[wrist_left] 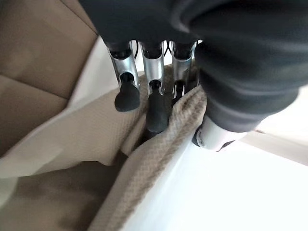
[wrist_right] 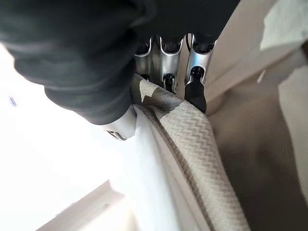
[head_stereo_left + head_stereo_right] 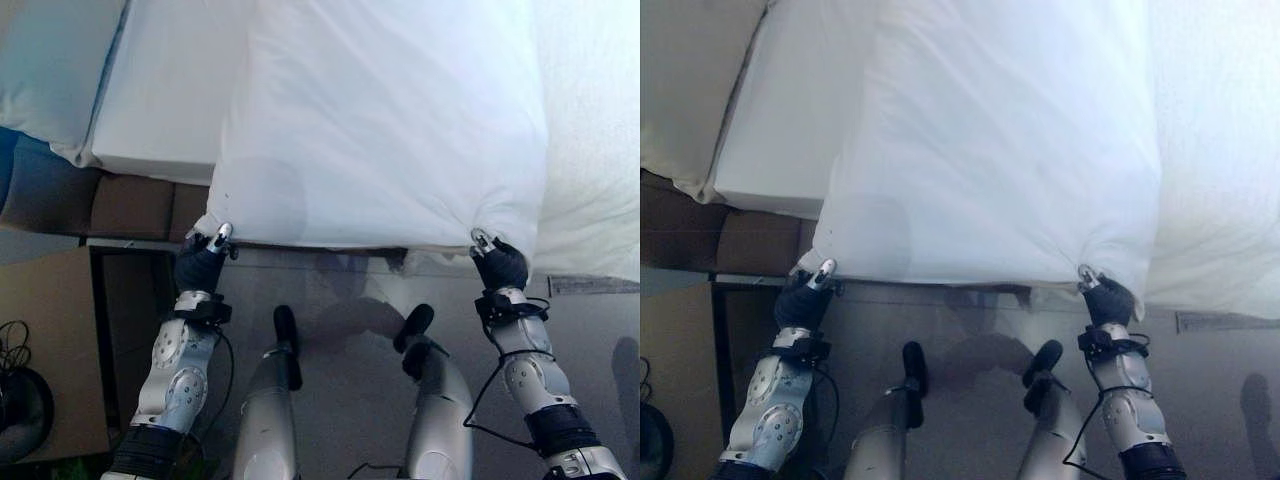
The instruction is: Make the bed
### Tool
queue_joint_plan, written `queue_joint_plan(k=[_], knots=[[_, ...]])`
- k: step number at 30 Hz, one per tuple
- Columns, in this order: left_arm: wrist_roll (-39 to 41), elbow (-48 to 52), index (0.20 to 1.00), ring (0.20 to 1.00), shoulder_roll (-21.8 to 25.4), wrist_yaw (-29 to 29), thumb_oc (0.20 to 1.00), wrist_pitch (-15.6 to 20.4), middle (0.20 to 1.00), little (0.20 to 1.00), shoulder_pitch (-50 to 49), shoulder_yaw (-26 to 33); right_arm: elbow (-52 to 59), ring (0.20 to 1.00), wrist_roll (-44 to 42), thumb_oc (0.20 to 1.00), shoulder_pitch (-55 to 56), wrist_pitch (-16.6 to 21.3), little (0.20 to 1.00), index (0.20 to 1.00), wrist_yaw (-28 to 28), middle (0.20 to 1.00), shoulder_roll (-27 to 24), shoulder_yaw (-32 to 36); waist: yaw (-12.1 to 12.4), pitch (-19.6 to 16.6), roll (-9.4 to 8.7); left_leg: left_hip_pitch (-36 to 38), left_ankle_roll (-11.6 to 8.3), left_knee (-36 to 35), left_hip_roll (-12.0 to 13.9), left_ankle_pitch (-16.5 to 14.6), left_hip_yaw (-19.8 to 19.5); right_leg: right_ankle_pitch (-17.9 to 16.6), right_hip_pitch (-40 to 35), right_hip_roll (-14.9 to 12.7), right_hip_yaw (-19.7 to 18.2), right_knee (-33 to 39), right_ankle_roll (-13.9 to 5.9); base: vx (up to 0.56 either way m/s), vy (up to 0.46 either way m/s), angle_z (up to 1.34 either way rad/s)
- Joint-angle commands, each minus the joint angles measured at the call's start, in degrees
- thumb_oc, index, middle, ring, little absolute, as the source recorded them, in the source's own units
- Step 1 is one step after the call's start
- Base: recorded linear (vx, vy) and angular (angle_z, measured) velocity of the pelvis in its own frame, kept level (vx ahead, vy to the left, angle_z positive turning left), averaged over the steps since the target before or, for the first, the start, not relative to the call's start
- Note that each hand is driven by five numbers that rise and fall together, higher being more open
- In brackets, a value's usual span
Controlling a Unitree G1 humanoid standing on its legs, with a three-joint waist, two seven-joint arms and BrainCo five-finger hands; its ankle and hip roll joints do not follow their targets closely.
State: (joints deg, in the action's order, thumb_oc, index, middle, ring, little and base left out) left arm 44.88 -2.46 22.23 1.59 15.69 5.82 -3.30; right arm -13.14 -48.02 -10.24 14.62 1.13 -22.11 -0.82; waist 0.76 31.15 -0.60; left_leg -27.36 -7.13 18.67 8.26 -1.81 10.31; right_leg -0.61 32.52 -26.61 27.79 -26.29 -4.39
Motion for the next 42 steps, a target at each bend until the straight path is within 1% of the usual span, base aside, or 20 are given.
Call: queue_joint_plan(k=[1,4,6,9,14,16,18,19,20,21,24,25,26,27,28,29,33,35,38,42], knots=[[-1.8,-5.4,0.200,0.200,3.3,2.3,0.200,5.8,0.200,0.200,-2.5,8.7,-5.7,0.200,2.8,0.200,4.7,1.2,0.200,0.200,2.5,0.200,-3.8,4.0,0.4,-1.4,-0.35,-4.9,1.41,1.7,-1.2,-0.8,-0.6,-3.4,2.2,-1.4,-0.6,0.1,-6.23,-0.03,-0.029,0.01],[-3.6,-8.3,0.200,0.200,3.4,2.7,0.200,5.4,0.200,0.200,-1.4,7.1,-9.3,0.200,2.7,0.200,3.4,1.2,0.200,0.200,3.0,0.200,-3.8,3.6,0.1,-1.4,-0.25,-7.2,1.50,2.9,-1.0,-1.1,-0.5,-2.9,4.5,-1.2,-1.5,-1.2,-5.88,-0.03,-0.025,0.01],[-3.3,-14.9,0.200,0.200,2.7,3.7,0.200,4.9,0.200,0.200,0.9,5.5,-14.7,0.200,3.1,0.200,0.9,0.9,0.200,0.200,4.3,0.200,-4.4,2.9,-0.2,-1.4,0.02,-10.1,1.49,4.4,-0.6,-1.3,-0.3,-2.2,7.3,-1.0,-2.2,-2.5,-5.49,-0.04,-0.037,0.04],[-3.6,-18.3,0.200,0.200,2.3,5.0,0.200,4.9,0.200,0.200,3.1,4.7,-19.2,0.200,3.8,0.200,-1.6,0.7,0.200,0.200,5.4,0.200,-4.8,2.4,-0.3,-1.4,0.14,-12.8,1.51,5.7,-0.3,-1.5,-0.2,-1.8,9.9,-0.9,-3.2,-3.5,-5.26,-0.02,-0.026,0.02],[-5.0,-30.9,0.200,0.200,2.4,8.5,0.200,3.4,0.200,0.200,10.2,0.9,-31.8,0.200,6.9,0.200,-8.4,-1.1,0.200,0.200,8.9,0.200,-5.9,-0.2,-0.9,-1.4,0.12,-20.9,1.69,10.9,0.4,-2.5,-0.3,0.6,17.8,-0.1,-5.4,-8.6,-4.28,-0.01,-0.035,0.04],[-5.5,-32.3,0.200,0.200,2.6,8.9,0.200,3.3,0.200,0.200,11.6,0.1,-33.5,0.200,7.8,0.200,-9.9,-1.4,0.200,0.200,9.3,0.200,-6.1,-0.8,-1.0,-1.4,0.12,-22.6,1.70,12.2,0.6,-2.9,-0.5,1.3,19.6,0.0,-5.8,-9.8,-4.06,0.00,-0.015,0.00],[-7.1,-39.0,0.200,0.200,2.2,10.2,0.200,1.7,0.200,0.200,14.9,-2.2,-38.9,0.200,11.3,0.200,-13.9,-3.2,0.200,0.200,9.9,0.200,-7.3,-3.9,-1.1,-1.4,-0.05,-27.0,1.82,16.1,0.8,-3.9,-0.7,3.0,23.9,0.4,-7.1,-13.4,-3.47,0.00,0.000,0.00],[-7.1,-39.2,0.200,0.200,2.2,10.2,0.200,1.7,0.200,0.200,15.3,-2.1,-39.1,0.200,11.3,0.200,-14.3,-3.2,0.200,0.200,9.9,0.200,-7.3,-3.9,-1.1,-1.4,-0.07,-27.3,1.82,16.5,0.8,-4.0,-0.7,3.1,24.3,0.3,-7.2,-13.7,-3.45,0.02,-0.054,-0.07],[-8.7,-43.2,0.200,0.200,2.0,11.0,0.200,0.4,0.200,0.200,17.4,-3.7,-42.4,0.200,12.8,0.200,-16.7,-4.3,0.200,0.200,10.2,0.200,-7.8,-5.7,-1.2,-1.4,-0.33,-30.3,1.90,19.3,1.2,-4.9,-0.8,4.3,26.7,0.2,-7.9,-15.9,-2.86,0.02,-0.042,-0.09],[-8.7,-43.4,0.200,0.200,2.0,11.0,0.200,0.4,0.200,0.200,17.7,-3.6,-42.7,0.200,12.8,0.200,-17.1,-4.3,0.200,0.200,10.1,0.200,-7.8,-5.7,-1.2,-1.4,-0.35,-30.7,1.90,19.8,1.2,-5.1,-0.8,4.5,27.2,0.2,-8.0,-16.3,-2.83,0.04,-0.055,-0.10],[-11.3,-48.6,0.200,0.200,2.4,11.1,0.200,-1.5,0.200,0.200,20.2,-6.3,-47.2,0.200,15.9,0.200,-20.4,-6.2,0.200,0.200,9.9,0.200,-8.7,-8.4,-1.2,-1.4,-0.48,-34.7,2.03,24.1,1.6,-6.6,-0.9,6.7,31.0,0.1,-9.6,-20.2,-2.12,0.04,-0.031,0.02],[-14.0,-52.1,0.200,0.200,2.5,10.9,0.200,-3.3,0.200,0.200,21.8,-8.4,-49.9,0.200,18.6,0.200,-22.5,-7.4,0.200,0.200,9.9,0.200,-9.2,-10.5,-1.2,-1.4,-0.50,-36.9,2.12,26.7,1.7,-7.4,-0.9,8.0,32.9,0.0,-10.3,-22.4,-1.55,0.00,0.000,0.00],[-14.1,-52.4,0.200,0.200,2.5,10.8,0.200,-3.2,0.200,0.200,22.1,-8.3,-50.1,0.200,18.6,0.200,-22.8,-7.3,0.200,0.200,9.9,0.200,-9.2,-10.5,-1.2,-1.4,-0.53,-37.2,2.11,27.1,1.8,-7.6,-0.9,8.2,33.3,0.0,-10.4,-22.7,-1.53,0.05,-0.027,-0.02],[-17.5,-56.6,0.219,0.219,2.3,11.0,0.219,-5.1,0.219,0.219,24.0,-9.9,-54.2,0.200,20.5,0.200,-24.5,-8.6,0.200,0.200,9.1,0.200,-9.4,-11.5,-1.1,-1.4,-0.52,-39.0,2.27,29.9,2.0,-8.6,-0.9,9.4,34.9,-0.3,-10.9,-25.2,-0.98,0.05,-0.016,-0.06],[-18.5,-57.7,0.605,0.605,2.6,11.3,0.605,-5.7,0.605,0.605,24.6,-10.4,-55.4,0.570,21.5,0.570,-25.3,-9.3,0.570,0.570,9.2,0.570,-9.4,-12.3,-1.0,-1.4,-0.47,-39.5,2.42,30.7,2.2,-8.9,-1.1,10.0,35.6,-0.4,-11.1,-26.1,-0.82,0.07,-0.021,-0.09],[-19.8,-60.4,1.000,1.000,2.5,10.9,1.000,-6.8,1.000,1.000,25.5,-10.6,-57.3,1.000,22.9,1.000,-26.7,-10.1,1.000,1.000,8.9,1.000,-9.5,-13.1,-1.0,-1.4,-0.57,-40.5,2.71,32.3,2.2,-9.7,-1.2,10.8,36.7,-0.6,-11.4,-27.7,-0.50,0.04,-0.008,-0.07],[-23.0,-62.5,1.000,1.000,2.5,10.9,1.000,-8.1,1.000,1.000,25.9,-11.5,-58.8,1.000,24.6,1.000,-27.1,-10.8,1.000,1.000,8.6,1.000,-8.8,-14.3,-1.0,-1.4,-0.56,-41.9,3.33,35.1,2.4,-11.0,-1.3,12.4,38.9,-1.0,-12.8,-30.8,0.10,0.04,0.005,-0.02],[-29.1,-64.2,1.000,1.000,2.7,9.9,1.000,-9.5,1.000,1.000,25.0,-13.3,-60.5,1.000,26.1,1.000,-26.6,-11.4,1.000,1.000,7.9,1.000,-9.1,-14.2,-0.9,-1.4,-0.52,-42.4,3.89,36.8,2.5,-11.8,-1.2,13.2,39.3,-1.9,-13.1,-32.3,0.53,0.00,0.000,0.00],[-30.8,-65.9,1.000,1.000,2.9,9.1,1.000,-10.3,1.000,1.000,23.4,-13.0,-61.4,1.000,27.1,1.000,-25.5,-12.1,1.000,1.000,7.3,1.000,-9.4,-14.2,-1.0,-1.4,-0.72,-42.0,4.14,36.7,2.5,-11.8,-1.0,12.9,39.0,-2.2,-12.7,-32.0,0.62,0.00,-0.004,0.06],[-30.9,-67.2,1.000,1.000,3.7,8.2,1.000,-10.7,1.000,1.000,19.7,-10.3,-62.8,1.000,29.4,1.000,-22.0,-12.5,1.000,1.000,7.0,1.000,-10.0,-12.8,-0.9,-1.4,-0.70,-39.5,4.24,34.4,2.1,-11.1,-0.3,11.7,36.6,-2.2,-11.8,-29.4,0.37,-0.03,-0.002,-0.06]])
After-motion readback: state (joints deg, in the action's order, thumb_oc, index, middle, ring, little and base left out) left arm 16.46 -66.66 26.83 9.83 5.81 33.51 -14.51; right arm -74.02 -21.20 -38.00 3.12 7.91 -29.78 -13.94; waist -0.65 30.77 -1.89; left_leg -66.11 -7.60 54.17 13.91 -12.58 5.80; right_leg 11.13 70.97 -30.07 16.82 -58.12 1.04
